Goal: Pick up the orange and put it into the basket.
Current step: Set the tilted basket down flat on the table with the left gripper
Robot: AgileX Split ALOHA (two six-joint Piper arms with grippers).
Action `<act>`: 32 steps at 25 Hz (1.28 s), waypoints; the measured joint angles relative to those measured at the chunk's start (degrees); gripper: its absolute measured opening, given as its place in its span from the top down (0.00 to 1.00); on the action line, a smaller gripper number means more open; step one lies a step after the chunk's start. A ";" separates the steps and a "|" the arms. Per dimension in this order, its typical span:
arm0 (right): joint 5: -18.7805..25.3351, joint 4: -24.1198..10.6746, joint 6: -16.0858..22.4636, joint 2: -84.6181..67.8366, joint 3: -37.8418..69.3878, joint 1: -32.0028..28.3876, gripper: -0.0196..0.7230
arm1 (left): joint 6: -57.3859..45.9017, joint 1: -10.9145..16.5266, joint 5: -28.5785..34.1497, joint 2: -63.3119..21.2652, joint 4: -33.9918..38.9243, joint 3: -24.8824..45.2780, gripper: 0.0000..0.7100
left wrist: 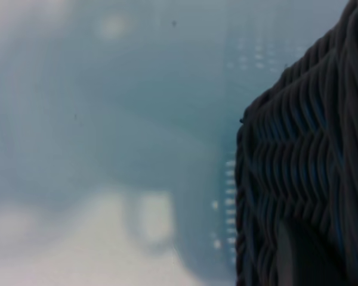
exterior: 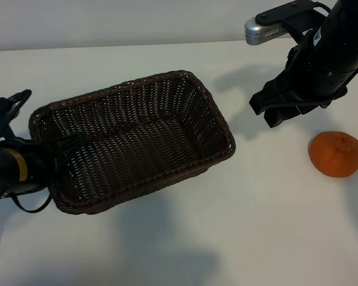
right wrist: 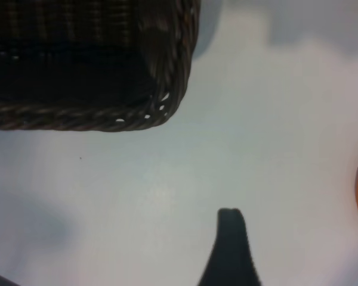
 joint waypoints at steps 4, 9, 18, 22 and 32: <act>0.06 0.00 0.00 0.00 0.00 0.00 0.26 | 0.22 0.00 -0.12 -3.05 0.00 0.03 0.79; 0.06 0.00 0.00 0.00 0.00 0.00 0.26 | 0.61 1.96 -1.18 -5.61 -1.22 0.03 0.79; 0.12 0.00 0.00 0.00 0.00 0.00 0.26 | 7.94 3.40 -2.54 -3.31 -5.04 0.03 0.79; 0.12 0.00 0.00 0.00 0.00 0.00 0.27 | 8.96 3.40 -5.69 0.04 -5.61 0.03 0.79; 0.12 0.00 0.00 0.00 0.00 0.00 0.27 | 12.13 3.40 -5.87 3.98 -6.15 -6.48 0.79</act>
